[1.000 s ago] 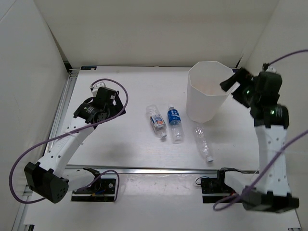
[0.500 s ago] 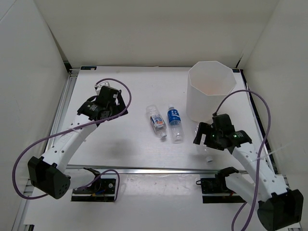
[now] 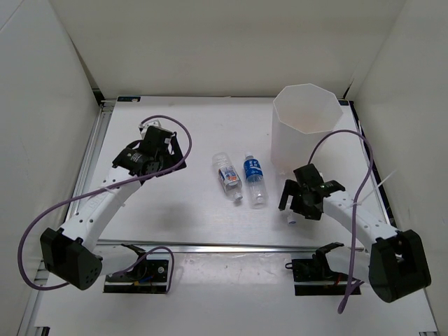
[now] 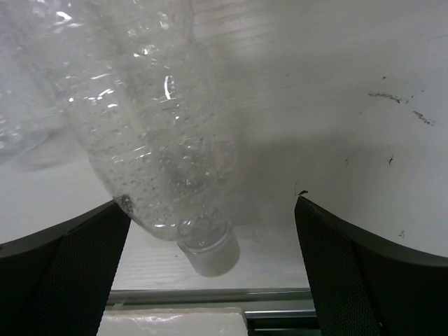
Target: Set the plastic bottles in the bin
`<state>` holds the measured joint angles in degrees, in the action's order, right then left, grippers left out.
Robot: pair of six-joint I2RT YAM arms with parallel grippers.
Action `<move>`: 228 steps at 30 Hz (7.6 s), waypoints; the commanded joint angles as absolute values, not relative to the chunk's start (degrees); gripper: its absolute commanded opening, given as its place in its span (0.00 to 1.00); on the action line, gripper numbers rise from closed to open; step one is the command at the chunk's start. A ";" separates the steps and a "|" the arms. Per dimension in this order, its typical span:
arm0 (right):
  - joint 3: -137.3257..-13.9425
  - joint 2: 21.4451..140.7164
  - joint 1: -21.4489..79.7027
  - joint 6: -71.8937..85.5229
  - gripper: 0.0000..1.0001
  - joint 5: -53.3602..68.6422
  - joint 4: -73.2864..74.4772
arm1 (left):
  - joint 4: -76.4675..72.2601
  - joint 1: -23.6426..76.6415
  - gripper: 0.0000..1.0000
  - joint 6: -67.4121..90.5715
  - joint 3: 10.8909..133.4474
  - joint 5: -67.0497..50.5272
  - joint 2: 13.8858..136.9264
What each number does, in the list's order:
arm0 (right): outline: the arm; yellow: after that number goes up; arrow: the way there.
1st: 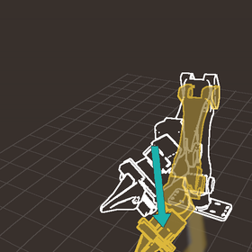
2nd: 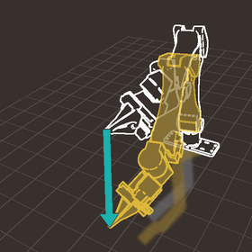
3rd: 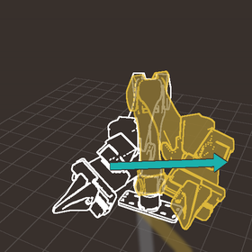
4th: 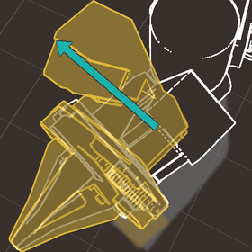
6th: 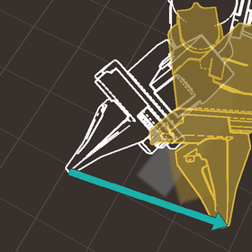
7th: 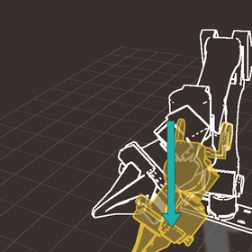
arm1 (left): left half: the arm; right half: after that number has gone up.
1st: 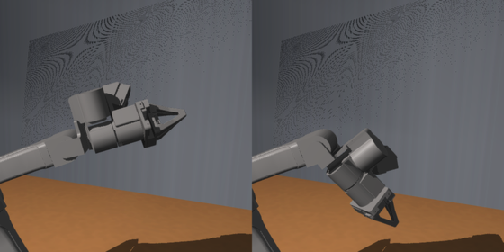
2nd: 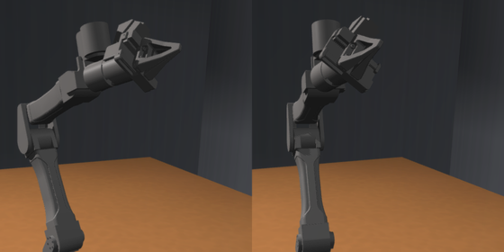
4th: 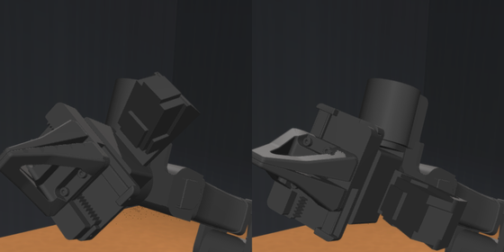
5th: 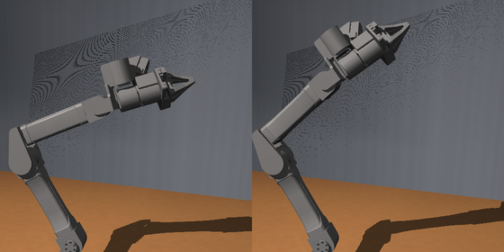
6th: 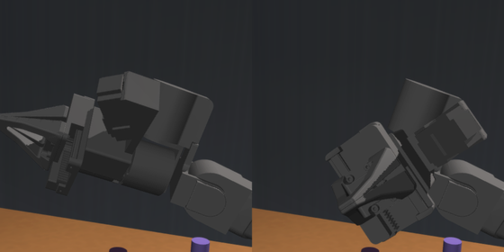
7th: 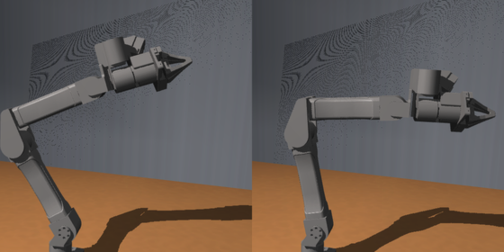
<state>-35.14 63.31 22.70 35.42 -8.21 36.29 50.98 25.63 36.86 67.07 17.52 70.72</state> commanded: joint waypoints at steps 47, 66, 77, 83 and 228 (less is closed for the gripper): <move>-122.87 95.79 18.21 16.00 0.09 -31.65 46.32 | 50.19 26.28 1.00 35.51 70.04 16.00 70.83; -116.10 83.68 11.60 23.38 1.00 -12.05 51.06 | 47.11 24.52 1.00 39.46 88.91 -8.24 95.69; -109.26 77.00 11.07 23.38 1.00 -9.32 54.49 | 51.59 28.38 1.00 42.36 101.42 -9.85 112.67; -109.25 76.99 11.07 23.38 1.00 -8.79 56.07 | 51.59 30.23 1.00 42.36 104.85 -7.91 116.89; -97.38 57.66 16.70 17.40 1.00 -18.98 53.53 | 38.94 39.29 1.00 34.01 110.29 -31.72 134.11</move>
